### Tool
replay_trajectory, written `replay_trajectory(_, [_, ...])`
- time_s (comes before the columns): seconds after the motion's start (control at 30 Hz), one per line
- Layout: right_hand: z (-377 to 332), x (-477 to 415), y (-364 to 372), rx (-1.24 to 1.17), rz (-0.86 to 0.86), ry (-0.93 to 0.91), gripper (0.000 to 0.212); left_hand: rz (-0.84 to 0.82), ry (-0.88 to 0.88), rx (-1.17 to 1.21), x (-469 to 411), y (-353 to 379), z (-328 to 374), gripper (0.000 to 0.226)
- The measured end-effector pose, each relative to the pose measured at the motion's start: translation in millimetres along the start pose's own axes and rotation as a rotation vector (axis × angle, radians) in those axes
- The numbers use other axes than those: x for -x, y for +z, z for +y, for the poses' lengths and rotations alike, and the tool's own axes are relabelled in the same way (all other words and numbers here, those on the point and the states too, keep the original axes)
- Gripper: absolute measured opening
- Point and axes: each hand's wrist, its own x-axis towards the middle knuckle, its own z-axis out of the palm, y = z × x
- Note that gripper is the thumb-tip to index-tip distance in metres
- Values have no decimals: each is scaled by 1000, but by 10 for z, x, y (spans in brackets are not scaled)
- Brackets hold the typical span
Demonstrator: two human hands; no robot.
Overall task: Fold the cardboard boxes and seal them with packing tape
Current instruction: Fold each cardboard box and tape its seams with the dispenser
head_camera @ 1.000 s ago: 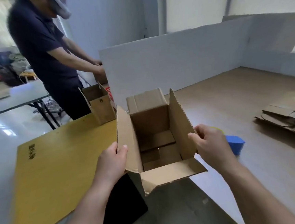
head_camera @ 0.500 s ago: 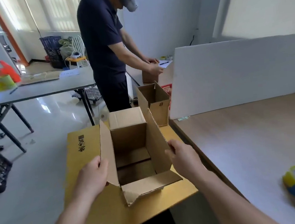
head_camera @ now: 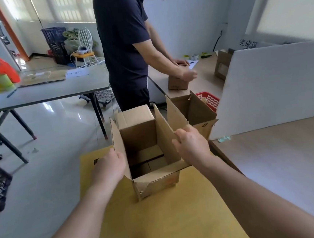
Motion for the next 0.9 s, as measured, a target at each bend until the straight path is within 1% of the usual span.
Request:
replay_trajectory(0.07, [115,-285,10,41,-3,22,25,9,-8,-3,-200,37,80,18])
replay_trajectory(0.23, [370,-813,34,65,-194,109,52,43,-36,-4,-532,141,360,22])
replay_trajectory(0.3, [469,-958,44,51,-252,137,56,43,-47,-13,-659,187,490,24])
replay_trajectory(0.4, [557,-1083,52,21,-269,162,49,30,-50,-14,-817,261,667,26])
replay_trajectory(0.53, [586,-1117,61,30,-247,92,37,-25,-26,86,-876,389,860,34])
replay_trajectory(0.6, [587,-1111,64,58,-254,79,31,-21,-19,70,-892,415,900,32])
replay_trajectory(0.67, [580,-1087,65,77,-268,80,29,-27,-14,48,-909,401,905,30])
replay_trajectory(0.73, [565,-1046,44,70,-274,88,32,-71,-7,80,-901,363,892,31])
replay_trajectory(0.83, [529,-940,-51,69,-237,106,36,-167,38,126,-808,285,859,47])
replay_trajectory(0.9, [500,-818,-163,101,-180,120,34,-156,68,168,-701,229,859,59])
